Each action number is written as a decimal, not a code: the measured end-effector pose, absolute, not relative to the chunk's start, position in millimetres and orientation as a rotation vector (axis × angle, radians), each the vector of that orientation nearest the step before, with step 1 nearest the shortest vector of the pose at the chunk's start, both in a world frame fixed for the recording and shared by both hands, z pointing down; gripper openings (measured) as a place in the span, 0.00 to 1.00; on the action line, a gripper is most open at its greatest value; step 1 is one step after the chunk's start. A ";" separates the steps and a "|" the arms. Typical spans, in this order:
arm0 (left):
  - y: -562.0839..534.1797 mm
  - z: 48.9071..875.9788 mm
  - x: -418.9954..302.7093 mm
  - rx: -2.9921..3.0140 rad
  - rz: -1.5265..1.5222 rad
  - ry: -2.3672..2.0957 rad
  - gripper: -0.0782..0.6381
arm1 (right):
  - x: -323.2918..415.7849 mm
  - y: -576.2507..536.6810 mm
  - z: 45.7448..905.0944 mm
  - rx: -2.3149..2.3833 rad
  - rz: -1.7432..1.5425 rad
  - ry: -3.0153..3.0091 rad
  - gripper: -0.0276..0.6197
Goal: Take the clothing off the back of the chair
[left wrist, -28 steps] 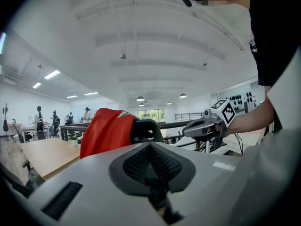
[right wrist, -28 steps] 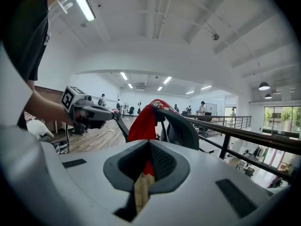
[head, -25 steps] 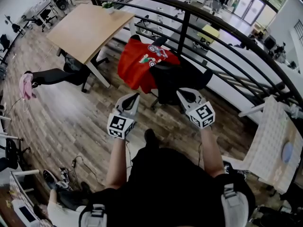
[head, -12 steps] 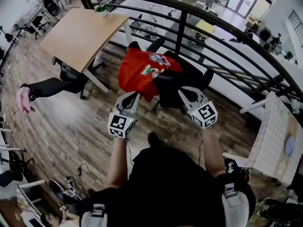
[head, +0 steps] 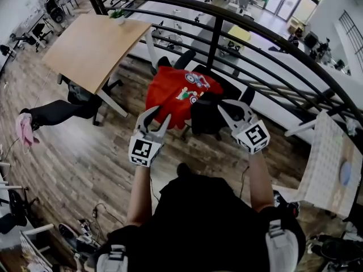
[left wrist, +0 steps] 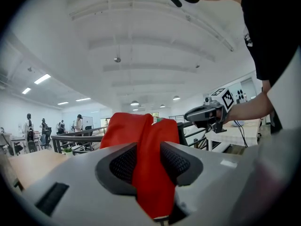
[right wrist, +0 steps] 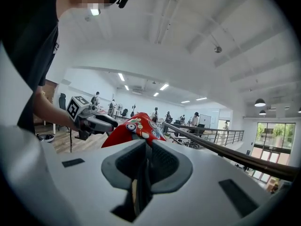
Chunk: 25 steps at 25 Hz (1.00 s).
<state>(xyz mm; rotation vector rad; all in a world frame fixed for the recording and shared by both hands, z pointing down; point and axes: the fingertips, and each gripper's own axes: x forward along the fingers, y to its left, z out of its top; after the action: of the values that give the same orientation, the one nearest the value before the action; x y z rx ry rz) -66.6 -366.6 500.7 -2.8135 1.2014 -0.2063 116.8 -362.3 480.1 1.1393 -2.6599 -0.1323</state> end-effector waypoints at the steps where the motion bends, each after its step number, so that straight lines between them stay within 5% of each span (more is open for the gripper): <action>1: -369.8 500.7 -68.1 -2.810 -0.206 1.198 0.32 | 115.9 -365.7 474.6 1.143 -0.154 -2.661 0.11; 7: -387.6 507.6 -79.3 -2.867 -0.208 1.222 0.46 | 114.5 -392.4 453.4 1.140 -0.234 -2.623 0.18; 25: -412.2 530.6 -66.7 -2.957 -0.295 1.276 0.58 | 70.6 -456.9 495.1 0.514 -0.116 -2.698 0.53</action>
<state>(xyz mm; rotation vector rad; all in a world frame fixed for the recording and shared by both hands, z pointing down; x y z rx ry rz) -66.7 -412.2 530.6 -2.9572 1.2761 -0.2955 70.6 -456.9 495.1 0.5143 -2.6981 -0.1164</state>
